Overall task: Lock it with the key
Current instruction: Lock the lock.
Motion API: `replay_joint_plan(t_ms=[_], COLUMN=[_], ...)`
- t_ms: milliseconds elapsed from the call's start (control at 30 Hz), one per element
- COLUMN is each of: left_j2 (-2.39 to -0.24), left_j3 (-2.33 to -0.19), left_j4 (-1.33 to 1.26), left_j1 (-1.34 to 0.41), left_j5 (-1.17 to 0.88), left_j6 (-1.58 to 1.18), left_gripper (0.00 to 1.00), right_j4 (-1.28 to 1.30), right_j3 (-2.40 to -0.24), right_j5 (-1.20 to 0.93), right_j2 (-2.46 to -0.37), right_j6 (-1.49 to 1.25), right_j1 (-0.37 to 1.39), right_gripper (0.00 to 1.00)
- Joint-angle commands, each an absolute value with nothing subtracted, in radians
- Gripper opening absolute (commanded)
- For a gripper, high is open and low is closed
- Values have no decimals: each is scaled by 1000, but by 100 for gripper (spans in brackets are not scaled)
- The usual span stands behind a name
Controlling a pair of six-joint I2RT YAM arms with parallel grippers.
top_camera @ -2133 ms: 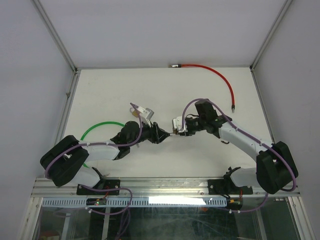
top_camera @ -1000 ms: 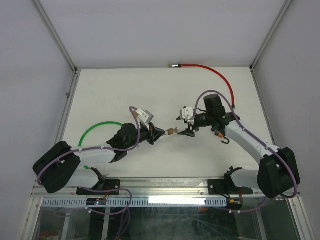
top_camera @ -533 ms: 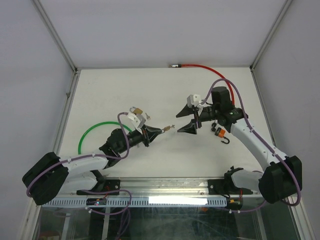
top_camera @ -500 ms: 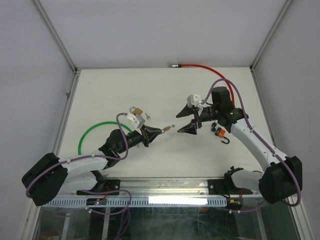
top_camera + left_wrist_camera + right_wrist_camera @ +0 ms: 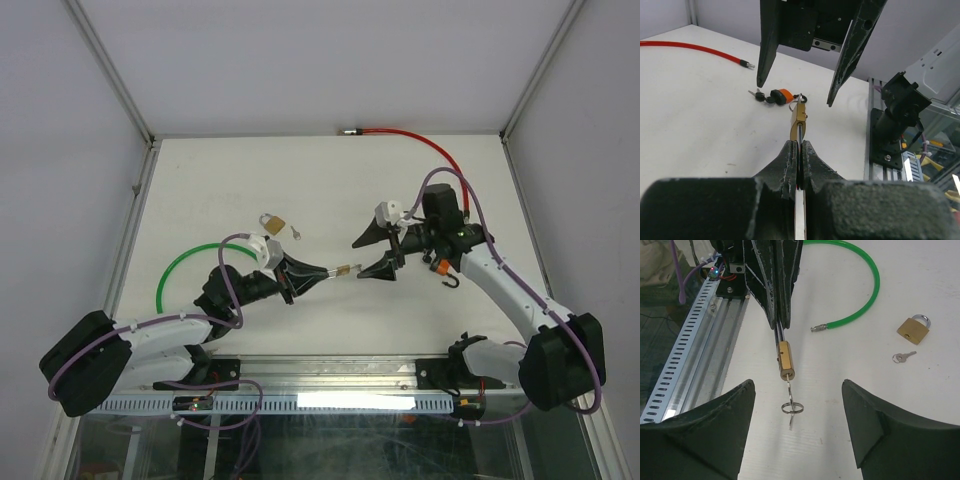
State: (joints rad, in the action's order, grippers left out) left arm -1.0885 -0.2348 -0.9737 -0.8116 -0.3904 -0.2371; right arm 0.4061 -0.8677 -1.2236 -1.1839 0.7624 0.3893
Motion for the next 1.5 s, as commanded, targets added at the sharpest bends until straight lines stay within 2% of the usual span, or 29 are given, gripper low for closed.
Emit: replay_joint_plan(t_ms=[0,367,833,1100,1233,1300,1400,1467], left_j2=[-1097,-1132,-1138,-1138,-1138,-1135,-1127,-1119], left_j3=[-243,-262,-255,-250,-249,-246,-236,-231], left_j4=[-1084,-1100,-1127,-1134,-1134,-1134,-1137,-1137], left_j1=[-818,-830,-833,-834,-833,-833,-833,-833], left_j5=[-443,-457,-452,-448,-444,-432,-405,-397], left_j6=[-249,-262,-273,-273,-273,-273,-270,-270], left_gripper=[0,0,0,0,0,0,0,7], right_j4=[365,335,368,383,413,439,470,488], right_j3=[-859,-855,-860,-867,-877,-885,-899,-908], right_j5=[-1271,-1249,-1250,-1260,-1280,-1293,-1310,-1326], right_j2=[-1192,-1237,-1266,-1270,-1270,-1271,-1270,-1271], right_j6=[775,746,779,791,815,840,857,860], right_j1=[423,479,502,509,509,509,508,508], right_gripper=[72,53,40,22,5,0,0,0])
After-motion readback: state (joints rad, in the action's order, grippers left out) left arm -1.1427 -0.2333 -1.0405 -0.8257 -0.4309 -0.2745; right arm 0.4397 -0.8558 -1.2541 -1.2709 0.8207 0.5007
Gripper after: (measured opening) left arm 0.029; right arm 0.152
